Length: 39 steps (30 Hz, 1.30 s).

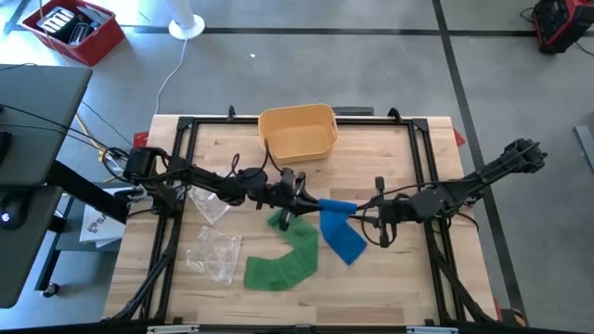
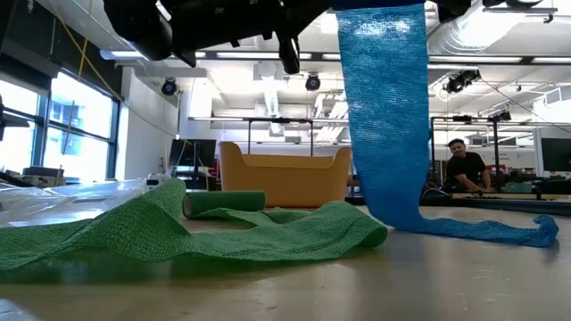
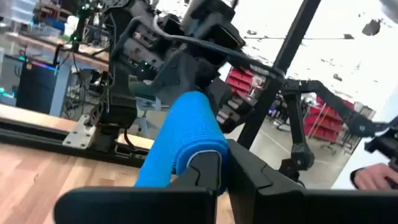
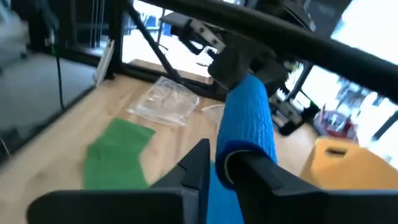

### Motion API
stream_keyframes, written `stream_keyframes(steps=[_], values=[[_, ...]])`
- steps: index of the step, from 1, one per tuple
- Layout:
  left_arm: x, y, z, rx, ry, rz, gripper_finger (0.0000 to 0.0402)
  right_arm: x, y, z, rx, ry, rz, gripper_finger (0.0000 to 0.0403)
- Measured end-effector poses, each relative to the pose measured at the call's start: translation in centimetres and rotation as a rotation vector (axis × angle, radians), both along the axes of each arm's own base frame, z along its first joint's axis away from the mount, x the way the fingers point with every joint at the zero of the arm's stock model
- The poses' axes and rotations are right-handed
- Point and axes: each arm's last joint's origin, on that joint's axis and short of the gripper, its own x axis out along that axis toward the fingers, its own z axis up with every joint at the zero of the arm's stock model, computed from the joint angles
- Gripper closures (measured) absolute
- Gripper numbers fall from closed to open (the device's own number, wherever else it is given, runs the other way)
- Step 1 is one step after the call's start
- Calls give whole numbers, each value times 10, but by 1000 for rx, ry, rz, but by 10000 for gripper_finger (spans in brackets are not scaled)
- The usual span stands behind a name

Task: Roll bandage
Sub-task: Roll the blue bandage

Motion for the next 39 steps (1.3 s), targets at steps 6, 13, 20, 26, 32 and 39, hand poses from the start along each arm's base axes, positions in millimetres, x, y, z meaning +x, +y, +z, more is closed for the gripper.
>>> stream_keyframes(steps=[6,13,20,26,32,39], values=[[0,-3,-1,191,-47,-37,394,1,-1,1,304,-7,-56,290],[-1,-9,-2,367,-88,-62,394,3,-4,6,538,-36,-50,317],[0,-6,-2,204,-33,-65,373,2,-1,5,346,-37,-23,388],[0,20,-2,-149,82,-142,321,-1,4,5,57,-41,-11,395],[-1,27,-1,-285,121,-175,301,0,12,1,-396,39,69,390],[-1,26,-2,-267,119,-177,347,7,17,-9,-542,93,58,380]])
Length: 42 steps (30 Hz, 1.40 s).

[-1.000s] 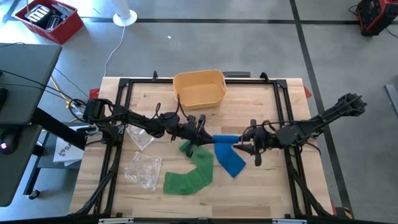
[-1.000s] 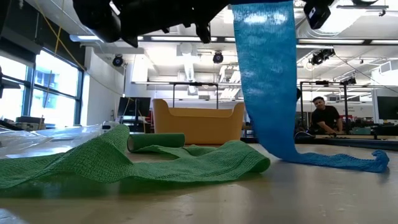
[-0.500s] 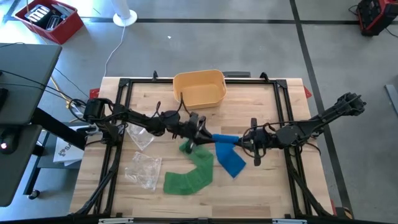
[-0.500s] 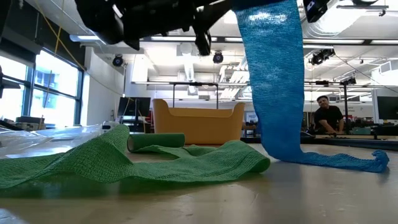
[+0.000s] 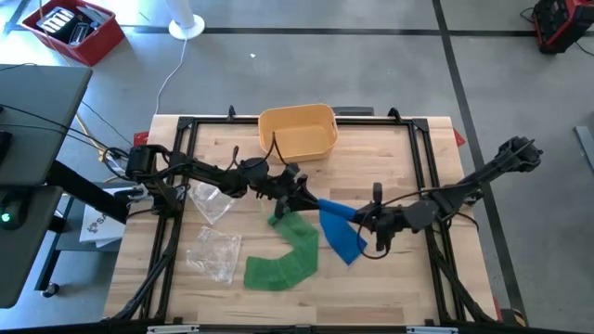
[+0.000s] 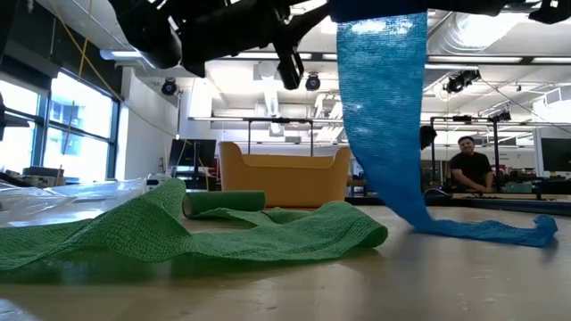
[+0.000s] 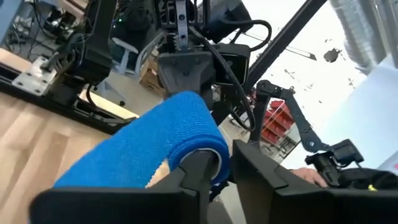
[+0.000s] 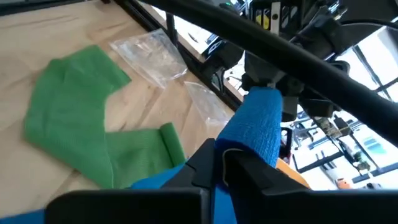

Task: Roll bandage
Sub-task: Roll the blue bandage

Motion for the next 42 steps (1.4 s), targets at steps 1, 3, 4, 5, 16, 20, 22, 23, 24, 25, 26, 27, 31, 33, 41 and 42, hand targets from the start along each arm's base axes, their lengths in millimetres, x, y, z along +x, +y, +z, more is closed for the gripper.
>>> stream_keyframes(steps=[1,3,4,5,16,20,22,23,24,25,26,27,31,33,41,42], values=[[0,0,0,7,-3,1,356,0,0,0,21,-1,-6,380],[0,0,0,28,-13,4,375,0,0,0,91,-9,-26,380],[0,0,0,47,-22,5,385,0,0,1,133,-13,-37,380],[0,-1,0,70,-32,6,392,0,0,1,181,-16,-50,380],[-1,-21,1,373,-178,-16,399,1,2,2,770,-14,-114,379],[-2,-31,2,538,-275,-32,399,2,4,7,909,-43,-97,376],[-2,-36,2,606,-322,-48,400,3,4,10,955,-63,-76,364],[-3,-39,2,630,-337,-51,400,3,5,12,970,-74,-71,355],[-3,-41,2,653,-350,-53,400,4,5,13,990,-86,-69,344],[-3,-42,2,671,-361,-54,400,4,5,14,1003,-94,-66,332],[-3,-43,2,688,-371,-54,400,4,5,15,1008,-100,-64,321],[-3,-44,2,704,-379,-53,400,4,5,15,1008,-102,-63,312],[-3,-45,2,723,-389,-48,400,4,4,15,1008,-107,-67,295],[-3,-44,2,723,-390,-48,400,4,3,16,1007,-111,-73,300],[-3,-42,3,524,-286,-31,372,4,2,14,803,-107,-46,389],[-3,-40,3,473,-261,-36,364,4,1,14,762,-106,-38,394]])
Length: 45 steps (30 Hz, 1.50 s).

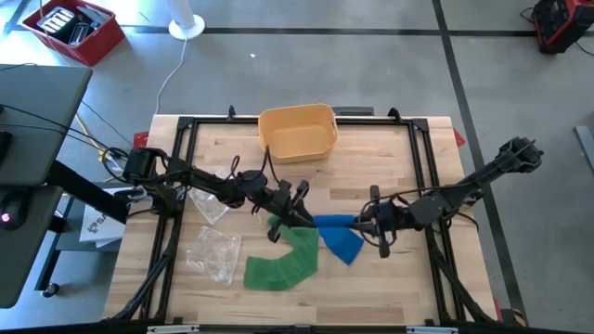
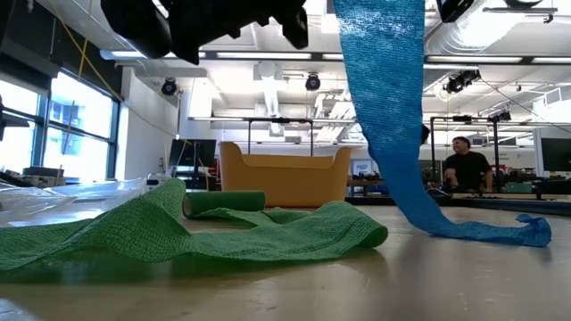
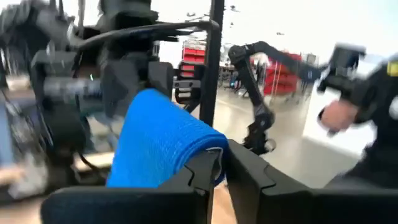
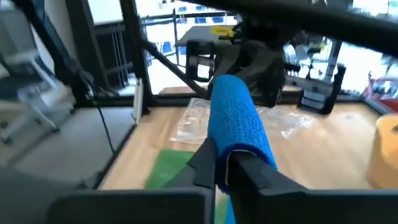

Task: Roll bandage
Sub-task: Roll the blue bandage

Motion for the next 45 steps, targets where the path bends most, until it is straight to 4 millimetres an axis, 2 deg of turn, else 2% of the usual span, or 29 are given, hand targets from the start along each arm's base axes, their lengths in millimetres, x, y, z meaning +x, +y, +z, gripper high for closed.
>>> stream_keyframes(steps=[4,11,14,18,22,27,32,37,42,45], values=[[0,9,0,-212,117,-32,329,0,-1,-2,-235,6,21,383],[1,12,0,-429,228,-42,282,-3,1,-8,-866,19,153,381],[2,14,0,-478,233,1,281,-2,0,-9,-948,24,150,381],[2,15,-2,-490,240,50,295,-3,0,-9,-966,31,146,380],[3,16,-3,-457,231,87,330,-3,0,-9,-898,36,132,379],[3,16,-4,-309,172,116,390,-3,0,-9,-689,52,71,364],[3,16,-4,-166,113,123,390,-3,0,-9,-347,67,8,333],[1,4,-1,2,40,120,396,-2,0,-8,-66,68,-32,305],[-2,-12,0,276,-90,143,398,-1,1,1,176,-7,-62,303],[-2,-21,-1,416,-138,176,396,0,1,3,242,-20,-71,311]])
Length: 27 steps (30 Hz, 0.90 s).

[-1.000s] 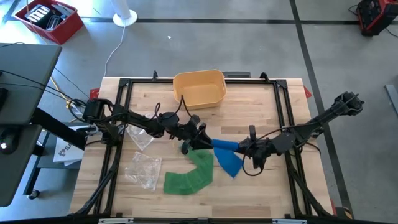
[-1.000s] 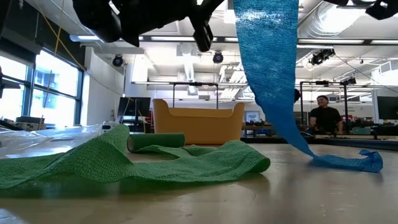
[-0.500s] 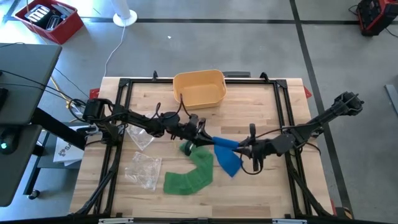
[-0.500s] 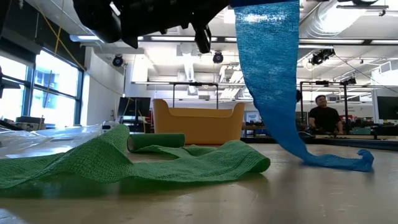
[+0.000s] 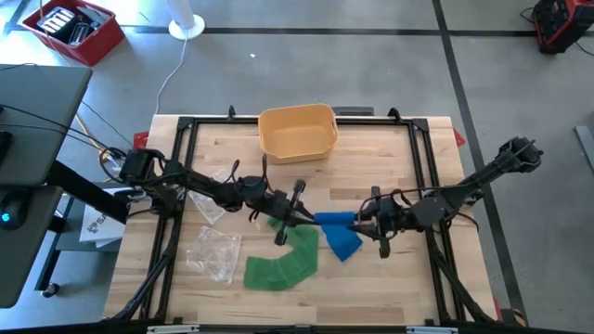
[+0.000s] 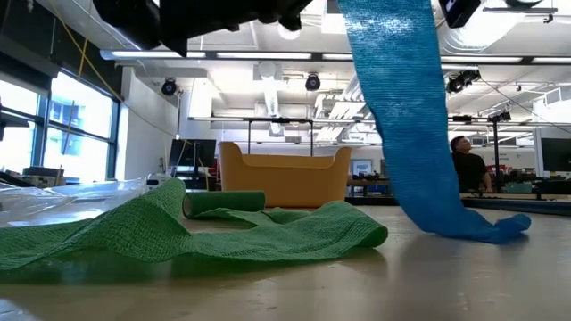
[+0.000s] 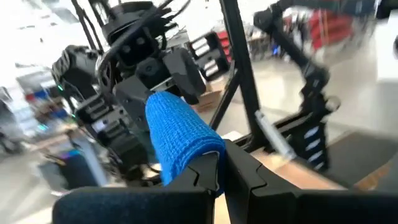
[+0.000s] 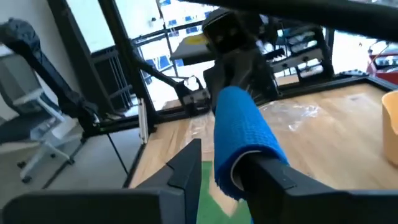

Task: Roll bandage
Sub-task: Roll the blue bandage

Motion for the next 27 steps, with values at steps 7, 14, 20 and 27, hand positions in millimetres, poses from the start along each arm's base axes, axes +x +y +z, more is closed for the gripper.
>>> stream_keyframes(steps=[7,14,20,27], values=[[-1,-10,-1,-51,25,85,380,1,-3,-1,-61,11,-9,380],[1,5,-1,-477,183,35,335,0,-3,-2,-450,14,29,386],[2,24,0,-850,323,-14,306,0,-4,-10,-935,62,145,396],[3,31,-1,-844,324,-8,333,-1,-4,-11,-1019,76,159,378]])
